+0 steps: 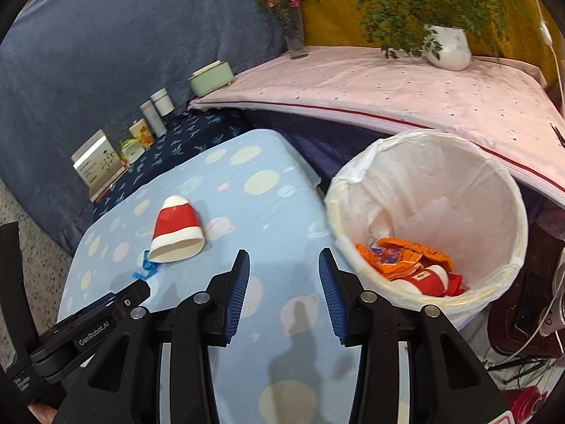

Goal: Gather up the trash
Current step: 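Move both tools back toward the remaining red cup and blue tape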

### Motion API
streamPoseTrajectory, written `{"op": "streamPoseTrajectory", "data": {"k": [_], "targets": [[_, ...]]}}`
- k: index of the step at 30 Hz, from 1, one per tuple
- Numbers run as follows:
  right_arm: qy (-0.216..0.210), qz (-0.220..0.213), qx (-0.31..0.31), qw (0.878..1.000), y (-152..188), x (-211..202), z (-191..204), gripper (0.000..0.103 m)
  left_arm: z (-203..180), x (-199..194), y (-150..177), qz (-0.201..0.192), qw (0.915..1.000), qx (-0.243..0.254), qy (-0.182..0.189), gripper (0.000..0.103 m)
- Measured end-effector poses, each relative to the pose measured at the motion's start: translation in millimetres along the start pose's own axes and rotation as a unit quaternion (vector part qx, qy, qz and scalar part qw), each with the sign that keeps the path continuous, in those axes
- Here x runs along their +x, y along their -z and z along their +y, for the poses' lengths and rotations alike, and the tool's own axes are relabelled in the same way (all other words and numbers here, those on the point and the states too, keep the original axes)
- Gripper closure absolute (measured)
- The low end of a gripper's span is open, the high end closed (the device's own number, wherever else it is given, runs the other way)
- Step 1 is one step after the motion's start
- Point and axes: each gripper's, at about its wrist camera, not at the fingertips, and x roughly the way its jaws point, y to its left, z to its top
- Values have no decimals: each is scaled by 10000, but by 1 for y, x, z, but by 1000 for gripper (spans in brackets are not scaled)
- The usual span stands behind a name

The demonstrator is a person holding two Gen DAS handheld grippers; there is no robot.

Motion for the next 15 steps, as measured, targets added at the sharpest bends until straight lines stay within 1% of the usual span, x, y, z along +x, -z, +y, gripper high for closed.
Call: {"op": "streamPoseTrajectory", "data": {"k": [2, 5, 11, 15], "targets": [[-47, 53, -91, 9999, 2, 4, 11, 62, 11, -1, 0, -32, 10000, -47, -82, 32], [-101, 121, -229, 9996, 5, 10, 26, 57, 25, 0, -1, -48, 9997, -92, -200, 32], [-247, 314, -456, 9982, 10, 29, 52, 57, 48, 6, -2, -28, 9994, -96, -342, 32], [-354, 490, -439, 9972, 10, 47, 63, 57, 60, 14, -7, -32, 9990, -47, -444, 32]]}}
